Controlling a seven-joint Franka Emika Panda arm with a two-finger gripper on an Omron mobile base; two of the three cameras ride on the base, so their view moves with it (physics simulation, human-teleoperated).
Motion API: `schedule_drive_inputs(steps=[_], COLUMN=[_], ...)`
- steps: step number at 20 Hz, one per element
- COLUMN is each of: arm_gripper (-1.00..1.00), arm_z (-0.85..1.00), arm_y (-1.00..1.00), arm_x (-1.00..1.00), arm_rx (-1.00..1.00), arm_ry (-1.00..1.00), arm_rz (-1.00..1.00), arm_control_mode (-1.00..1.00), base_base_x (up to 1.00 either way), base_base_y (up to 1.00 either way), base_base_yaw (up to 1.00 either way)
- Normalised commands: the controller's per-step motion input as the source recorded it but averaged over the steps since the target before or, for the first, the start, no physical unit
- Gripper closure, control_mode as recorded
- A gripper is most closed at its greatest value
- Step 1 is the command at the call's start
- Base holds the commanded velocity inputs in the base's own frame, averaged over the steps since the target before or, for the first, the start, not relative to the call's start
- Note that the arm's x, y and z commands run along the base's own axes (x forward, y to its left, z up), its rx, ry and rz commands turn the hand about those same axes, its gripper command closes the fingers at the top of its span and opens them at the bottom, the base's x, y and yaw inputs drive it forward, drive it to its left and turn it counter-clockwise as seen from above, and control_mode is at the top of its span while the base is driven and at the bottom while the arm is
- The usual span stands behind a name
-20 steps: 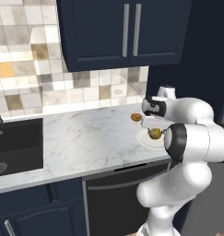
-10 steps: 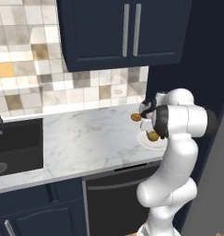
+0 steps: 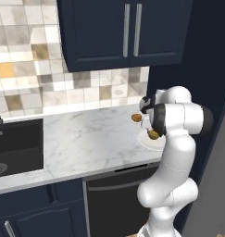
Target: Pick the squash from the microwave and place it on plate located on the counter.
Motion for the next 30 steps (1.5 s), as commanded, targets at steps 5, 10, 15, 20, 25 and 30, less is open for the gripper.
schedule_drive_inputs(steps=[5, 10, 15, 20, 25, 30], arm_gripper=[-1.0, -1.0, -1.0, -1.0, -1.0, -1.0], arm_z=[0.0, 0.0, 0.11, 0.88, 0.67, 0.35], arm_y=[0.0, 0.0, 0.0, 0.33, 0.83, 0.37], arm_x=[0.0, 0.0, 0.0, -0.12, -0.67, -1.0], arm_rx=[0.0, 0.0, 0.0, -0.03, -0.1, -0.03], arm_ry=[0.0, 0.0, -0.02, -0.08, -0.05, -0.13], arm_rz=[0.0, 0.0, -0.01, 0.0, -0.06, -0.01], arm_control_mode=[-1.0, -1.0, -1.0, -1.0, -1.0, -1.0], base_base_x=[0.0, 0.0, 0.0, 0.0, 0.0, 0.0], base_base_y=[0.0, 0.0, 0.0, 0.0, 0.0, 0.0], base_base_yaw=[0.0, 0.0, 0.0, 0.0, 0.0, 0.0])
